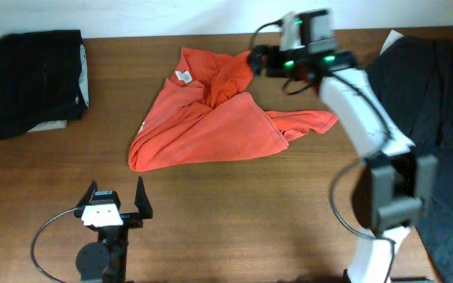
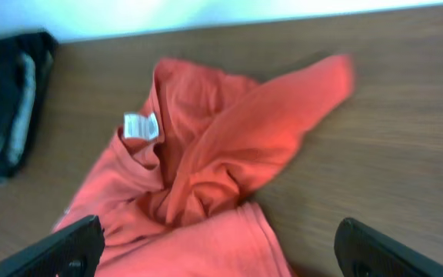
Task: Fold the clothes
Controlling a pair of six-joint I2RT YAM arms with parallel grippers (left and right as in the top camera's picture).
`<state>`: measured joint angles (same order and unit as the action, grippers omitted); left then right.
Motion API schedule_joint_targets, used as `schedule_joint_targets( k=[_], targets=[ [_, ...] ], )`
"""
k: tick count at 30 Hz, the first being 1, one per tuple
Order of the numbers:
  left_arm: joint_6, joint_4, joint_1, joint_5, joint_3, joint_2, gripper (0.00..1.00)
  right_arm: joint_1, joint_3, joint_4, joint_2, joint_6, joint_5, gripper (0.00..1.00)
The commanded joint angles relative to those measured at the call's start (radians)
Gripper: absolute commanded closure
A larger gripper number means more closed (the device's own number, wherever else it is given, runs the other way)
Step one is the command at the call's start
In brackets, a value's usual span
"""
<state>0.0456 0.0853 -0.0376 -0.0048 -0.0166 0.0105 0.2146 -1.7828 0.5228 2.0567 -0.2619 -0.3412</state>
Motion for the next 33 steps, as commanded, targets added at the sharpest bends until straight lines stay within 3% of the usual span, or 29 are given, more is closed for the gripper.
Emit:
schedule_joint_targets(
  k=[1, 7, 8, 12, 13, 16, 17, 18, 21, 27, 29, 33],
  targets=[
    [-0.013, -0.002, 0.004, 0.000, 0.007, -0.005, 0.01, 0.024, -0.001, -0.066, 0.153, 0.018, -0.004, 0.04],
    [-0.013, -0.002, 0.004, 0.000, 0.007, -0.004, 0.01, 0.048, -0.001, -0.135, 0.294, 0.018, -0.052, 0.15],
    [-0.013, -0.002, 0.004, 0.000, 0.007, -0.004, 0.01, 0.060, -0.001, -0.139, 0.308, 0.018, -0.052, 0.23],
    [-0.013, -0.002, 0.004, 0.000, 0.007, -0.004, 0.01, 0.096, -0.001, -0.158, 0.318, 0.018, -0.047, 0.32],
    [-0.013, -0.002, 0.004, 0.000, 0.007, -0.004, 0.01, 0.100, -0.001, -0.156, 0.319, 0.018, -0.040, 0.43],
    [-0.013, -0.002, 0.004, 0.000, 0.007, -0.004, 0.01, 0.093, -0.004, -0.155, 0.318, 0.001, -0.018, 0.56],
    [-0.013, -0.002, 0.004, 0.000, 0.007, -0.005, 0.01, 0.085, -0.011, -0.149, 0.317, -0.010, -0.015, 0.69],
    [-0.013, -0.002, 0.004, 0.000, 0.007, -0.004, 0.01, 0.077, -0.030, -0.127, 0.317, -0.013, -0.014, 0.75],
    [-0.013, -0.002, 0.004, 0.000, 0.007, -0.004, 0.01, 0.055, -0.141, 0.002, 0.317, -0.012, -0.013, 0.96],
    [-0.013, -0.002, 0.004, 0.000, 0.007, -0.004, 0.01, 0.061, -0.498, 0.493, 0.309, -0.013, 0.040, 0.96],
    [-0.013, -0.002, 0.004, 0.000, 0.007, -0.004, 0.01, 0.061, -0.618, 0.767, 0.280, -0.035, 0.040, 0.96],
    [-0.013, -0.002, 0.004, 0.000, 0.007, -0.005, 0.01, 0.062, -0.632, 1.057, 0.175, -0.035, 0.048, 0.96]
  ],
)
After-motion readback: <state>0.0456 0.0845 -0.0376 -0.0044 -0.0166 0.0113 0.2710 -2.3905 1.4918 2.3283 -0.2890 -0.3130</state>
